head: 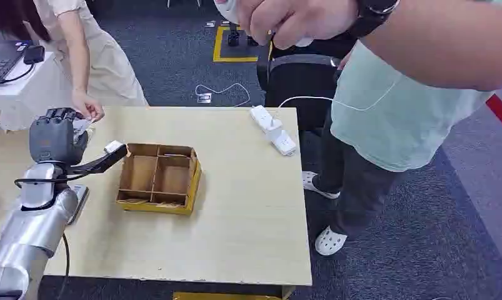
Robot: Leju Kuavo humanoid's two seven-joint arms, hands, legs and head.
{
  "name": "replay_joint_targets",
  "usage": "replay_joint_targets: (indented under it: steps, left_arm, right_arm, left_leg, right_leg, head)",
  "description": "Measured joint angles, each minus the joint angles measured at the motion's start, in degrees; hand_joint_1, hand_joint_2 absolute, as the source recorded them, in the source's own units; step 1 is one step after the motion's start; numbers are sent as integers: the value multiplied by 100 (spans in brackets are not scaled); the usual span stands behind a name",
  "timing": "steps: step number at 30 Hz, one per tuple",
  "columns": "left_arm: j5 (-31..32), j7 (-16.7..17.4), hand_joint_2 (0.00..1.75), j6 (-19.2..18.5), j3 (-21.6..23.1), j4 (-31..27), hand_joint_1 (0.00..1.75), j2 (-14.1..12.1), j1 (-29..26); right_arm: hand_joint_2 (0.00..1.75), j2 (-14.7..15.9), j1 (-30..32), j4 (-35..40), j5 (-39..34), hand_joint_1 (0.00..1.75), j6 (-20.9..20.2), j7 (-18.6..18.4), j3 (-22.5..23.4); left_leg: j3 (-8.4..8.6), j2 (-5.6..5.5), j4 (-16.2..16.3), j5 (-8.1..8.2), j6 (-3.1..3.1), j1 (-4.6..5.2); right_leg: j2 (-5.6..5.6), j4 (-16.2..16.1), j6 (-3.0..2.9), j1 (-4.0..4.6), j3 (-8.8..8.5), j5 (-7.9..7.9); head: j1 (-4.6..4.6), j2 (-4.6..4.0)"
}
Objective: Pass the card to the sensor for recognition and then transmit it.
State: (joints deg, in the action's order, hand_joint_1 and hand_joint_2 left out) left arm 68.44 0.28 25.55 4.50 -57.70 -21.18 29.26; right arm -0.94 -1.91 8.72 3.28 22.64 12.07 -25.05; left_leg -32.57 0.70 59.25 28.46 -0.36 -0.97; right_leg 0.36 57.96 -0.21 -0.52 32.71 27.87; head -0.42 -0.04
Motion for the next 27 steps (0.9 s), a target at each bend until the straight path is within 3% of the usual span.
replay_joint_targets:
  steps: [10, 20, 27]
  left_arm:
    - [-31, -2, 175, 37, 0, 0, 175, -17, -39]
    - [-348, -396, 175, 236, 0, 0, 175, -31, -122]
    - [-345, -380, 175, 260, 0, 0, 175, -77, -175]
  right_arm:
    - [0, 2, 1, 0, 17, 0, 76, -9, -44]
    - [0, 2, 2, 0, 76, 0, 131, -9, -72]
    - [0, 2, 3, 0, 98, 0, 164, -64, -76]
  left_leg:
    - [-1, 0, 0, 0, 0, 0]
    - [-2, 0, 0, 0, 0, 0]
    - [-2, -1, 0, 0, 0, 0]
  right_leg:
    - [-1, 0, 0, 0, 0, 0]
    - [-1, 1, 0, 0, 0, 0]
    - [-1, 1, 0, 0, 0, 0]
  head:
    - [0, 0]
    - [-2, 0]
    - [0, 0]
